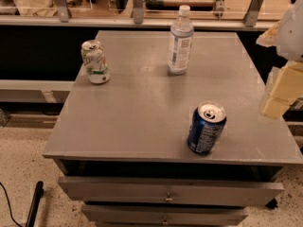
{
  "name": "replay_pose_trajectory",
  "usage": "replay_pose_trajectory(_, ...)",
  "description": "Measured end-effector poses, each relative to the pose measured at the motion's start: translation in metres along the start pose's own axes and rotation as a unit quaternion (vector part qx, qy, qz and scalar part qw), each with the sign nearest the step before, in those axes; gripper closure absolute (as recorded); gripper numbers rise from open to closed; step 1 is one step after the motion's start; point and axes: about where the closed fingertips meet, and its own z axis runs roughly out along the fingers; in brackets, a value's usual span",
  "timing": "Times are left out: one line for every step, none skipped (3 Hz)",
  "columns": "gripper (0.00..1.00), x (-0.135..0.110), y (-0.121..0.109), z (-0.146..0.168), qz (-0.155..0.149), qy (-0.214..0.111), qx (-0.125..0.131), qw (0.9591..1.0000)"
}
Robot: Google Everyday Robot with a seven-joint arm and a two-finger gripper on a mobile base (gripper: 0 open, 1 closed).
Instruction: Move pepsi can near 7up can
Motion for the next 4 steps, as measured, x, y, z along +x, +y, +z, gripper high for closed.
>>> replay_pose_trajectory(0.00, 0.000, 0.000, 0.000, 0.000, 0.000, 0.000, 1.0000)
replay_pose_trajectory(0.00, -0.021, 0.014, 0.007, -0.033, -0.036, -0.017, 0.9987)
replay_pose_trajectory(0.00, -0.057, 0.045, 0.022, -0.097, -0.102, -0.052, 0.9886)
replay_pose_trajectory(0.00, -0.083, 0.077, 0.035, -0.156, -0.132, -0.080, 0.9756)
